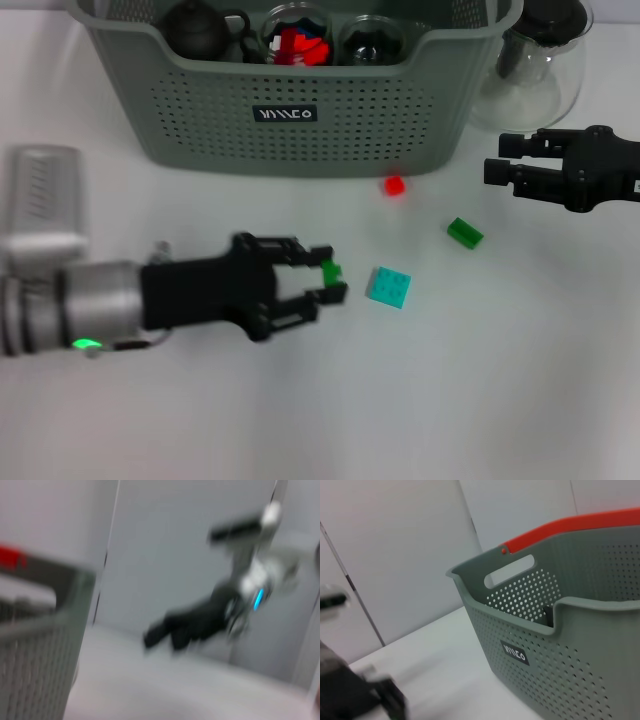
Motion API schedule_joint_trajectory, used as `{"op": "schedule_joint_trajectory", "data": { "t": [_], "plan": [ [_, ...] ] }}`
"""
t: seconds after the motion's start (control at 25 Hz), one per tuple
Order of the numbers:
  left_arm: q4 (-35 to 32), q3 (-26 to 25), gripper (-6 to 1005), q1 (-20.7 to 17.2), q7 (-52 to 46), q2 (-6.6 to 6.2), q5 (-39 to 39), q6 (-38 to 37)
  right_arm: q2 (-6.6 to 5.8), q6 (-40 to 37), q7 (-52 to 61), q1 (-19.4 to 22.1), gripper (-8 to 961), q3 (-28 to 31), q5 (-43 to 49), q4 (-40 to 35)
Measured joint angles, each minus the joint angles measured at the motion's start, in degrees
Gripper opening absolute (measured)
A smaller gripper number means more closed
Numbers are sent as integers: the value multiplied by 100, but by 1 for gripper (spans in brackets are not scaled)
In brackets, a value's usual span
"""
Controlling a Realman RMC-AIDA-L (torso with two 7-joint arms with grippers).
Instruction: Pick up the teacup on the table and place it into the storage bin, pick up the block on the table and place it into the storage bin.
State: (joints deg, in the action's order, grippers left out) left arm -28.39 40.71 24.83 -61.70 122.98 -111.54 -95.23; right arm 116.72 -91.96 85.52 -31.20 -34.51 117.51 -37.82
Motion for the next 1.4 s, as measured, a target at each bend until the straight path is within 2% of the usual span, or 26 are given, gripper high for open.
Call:
{"op": "schedule_joint_trajectory", "data": {
  "t": [0.08, 0.12, 0.16, 0.28, 0.48, 0.56, 0.6, 0.64, 0.68, 0.72, 0.84, 0.92, 1.0, 1.04, 1.2, 1.28, 1.4],
  "plan": [
    [-430, -381, 417, -62, -581, -47, 85, -754, 0, 1, -1, -1, 523, -2, 0, 0],
    [-430, -381, 417, -62, -581, -47, 85, -754, 0, 3, -5, -1, 523, -4, 0, 0],
    [-619, -634, 418, -55, -895, -79, 150, -1122, 0, 3, -15, -5, 523, -8, -1, 0],
    [-982, -1299, 418, 154, -1826, -209, 493, -1736, 11, 3, -46, -14, 523, -17, -2, 2],
    [-1405, -1613, 418, 834, -3253, -541, 1054, -1537, 19, -1, -60, -22, 523, -20, -1, 3],
    [-1539, -1547, 418, 1278, -3833, -725, 1082, -1108, 21, -4, -63, -23, 523, -20, 1, 4],
    [-1608, -1310, 418, 1662, -4353, -896, 978, -531, 26, -13, -67, -24, 523, -22, 2, 4],
    [-1608, -1310, 418, 1662, -4353, -896, 978, -531, 26, -13, -67, -24, 523, -22, 2, 4],
    [-1638, -1146, 417, 1839, -4578, -979, 899, -247, 29, -15, -69, -21, 523, -20, 1, 4],
    [-1669, -824, 417, 2050, -4890, -1070, 704, 218, 33, -18, -71, -18, 523, -21, 1, 4],
    [-1729, 192, 417, 2521, -5764, -1232, -119, 1529, 43, -25, -77, 1, 523, -21, 1, 4],
    [-1718, 845, 417, 2785, -6310, -1243, -810, 2206, 49, -31, -78, 5, 523, -21, 1, 4],
    [-1661, 1262, 417, 2976, -6743, -1173, -1460, 2686, 55, -33, -79, 9, 523, -21, 1, 4],
    [-1598, 1439, 417, 3094, -6986, -1089, -1867, 2946, 57, -33, -79, 8, 523, -21, 0, 3],
    [-1422, 1608, 417, 3349, -7561, -818, -2816, 3517, 60, -38, -79, -5, 523, -21, 0, 3],
    [-1382, 1615, 418, 3432, -7692, -727, -3088, 3605, 62, -41, -79, -23, 523, -21, 0, 3],
    [-1385, 1604, 418, 3483, -7724, -655, -3199, 3606, 62, -42, -78, -34, 523, -26, 0, 3]
  ]
}}
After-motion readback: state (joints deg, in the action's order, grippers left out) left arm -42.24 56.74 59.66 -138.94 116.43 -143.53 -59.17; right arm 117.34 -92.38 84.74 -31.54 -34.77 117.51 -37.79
